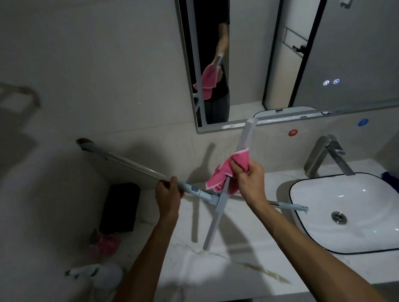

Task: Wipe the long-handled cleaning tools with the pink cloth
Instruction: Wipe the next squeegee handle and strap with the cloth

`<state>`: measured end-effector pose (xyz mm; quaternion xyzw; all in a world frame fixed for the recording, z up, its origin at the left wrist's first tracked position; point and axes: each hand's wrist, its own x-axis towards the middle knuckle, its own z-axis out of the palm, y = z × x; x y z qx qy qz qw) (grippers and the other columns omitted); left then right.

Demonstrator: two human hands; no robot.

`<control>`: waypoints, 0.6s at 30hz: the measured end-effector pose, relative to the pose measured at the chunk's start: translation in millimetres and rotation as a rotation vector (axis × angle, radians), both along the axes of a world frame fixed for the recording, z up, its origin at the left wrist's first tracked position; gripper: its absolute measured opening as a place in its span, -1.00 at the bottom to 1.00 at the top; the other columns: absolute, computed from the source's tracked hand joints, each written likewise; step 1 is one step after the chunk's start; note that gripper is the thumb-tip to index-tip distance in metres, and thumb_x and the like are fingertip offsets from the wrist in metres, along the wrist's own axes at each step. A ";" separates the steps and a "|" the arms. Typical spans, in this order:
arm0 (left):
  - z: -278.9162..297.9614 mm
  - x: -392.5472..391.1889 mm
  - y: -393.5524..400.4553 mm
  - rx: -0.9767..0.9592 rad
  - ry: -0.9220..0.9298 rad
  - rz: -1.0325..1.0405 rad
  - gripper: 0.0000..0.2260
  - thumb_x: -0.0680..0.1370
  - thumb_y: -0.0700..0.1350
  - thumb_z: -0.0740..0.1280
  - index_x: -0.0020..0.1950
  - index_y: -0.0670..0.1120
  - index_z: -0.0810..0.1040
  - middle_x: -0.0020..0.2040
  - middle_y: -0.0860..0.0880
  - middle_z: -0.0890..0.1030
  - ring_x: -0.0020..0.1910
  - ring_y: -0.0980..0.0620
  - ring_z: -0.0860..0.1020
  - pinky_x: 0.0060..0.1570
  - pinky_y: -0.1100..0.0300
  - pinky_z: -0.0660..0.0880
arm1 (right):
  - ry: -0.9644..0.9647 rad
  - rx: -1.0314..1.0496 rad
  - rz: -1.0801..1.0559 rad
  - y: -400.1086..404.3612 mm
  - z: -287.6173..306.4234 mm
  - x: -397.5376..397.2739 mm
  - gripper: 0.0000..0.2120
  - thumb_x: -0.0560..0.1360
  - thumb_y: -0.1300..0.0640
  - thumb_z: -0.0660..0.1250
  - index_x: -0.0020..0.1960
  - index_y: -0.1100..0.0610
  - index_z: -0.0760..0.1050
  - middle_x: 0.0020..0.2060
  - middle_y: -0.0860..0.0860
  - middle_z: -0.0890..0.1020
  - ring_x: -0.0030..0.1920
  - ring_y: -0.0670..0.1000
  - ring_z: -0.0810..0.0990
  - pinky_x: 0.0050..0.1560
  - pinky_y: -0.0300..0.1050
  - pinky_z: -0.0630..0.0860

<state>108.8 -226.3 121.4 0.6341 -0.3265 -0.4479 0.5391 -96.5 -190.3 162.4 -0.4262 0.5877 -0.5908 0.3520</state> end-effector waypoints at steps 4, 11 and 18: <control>3.4 -13.1 4.4 -0.065 -0.216 -0.123 -0.91 0.59 -0.17 0.35 -0.11 -0.09 0.51 -0.12 -0.13 0.64 -0.10 -0.16 0.66 -0.08 -0.04 0.64 | 0.124 0.051 0.163 1.4 -1.4 13.5 -0.84 0.57 0.26 0.37 -0.18 0.13 0.60 -0.25 0.18 0.67 -0.28 0.03 0.67 -0.24 -0.14 0.61; 22.9 -34.7 16.3 -0.237 -0.514 -0.344 -0.97 0.58 -0.18 0.36 -0.04 -0.06 0.55 -0.18 0.00 0.63 -0.23 0.12 0.58 -0.23 0.42 0.45 | 0.237 -0.052 0.211 4.0 10.1 31.5 -0.85 0.59 0.20 0.37 -0.09 0.26 0.64 -0.33 0.05 0.63 -0.36 -0.15 0.57 -0.28 -0.33 0.51; 17.7 -41.0 20.0 -0.454 -0.677 -0.406 -0.81 0.63 -0.07 0.33 -0.15 -0.10 0.53 -0.30 -0.01 0.59 -0.35 0.05 0.55 -0.31 0.26 0.46 | 0.204 -0.255 0.186 -3.1 38.7 29.7 -0.88 0.61 0.23 0.34 -0.05 0.19 0.64 -0.30 -0.04 0.63 -0.29 -0.17 0.60 -0.22 -0.38 0.50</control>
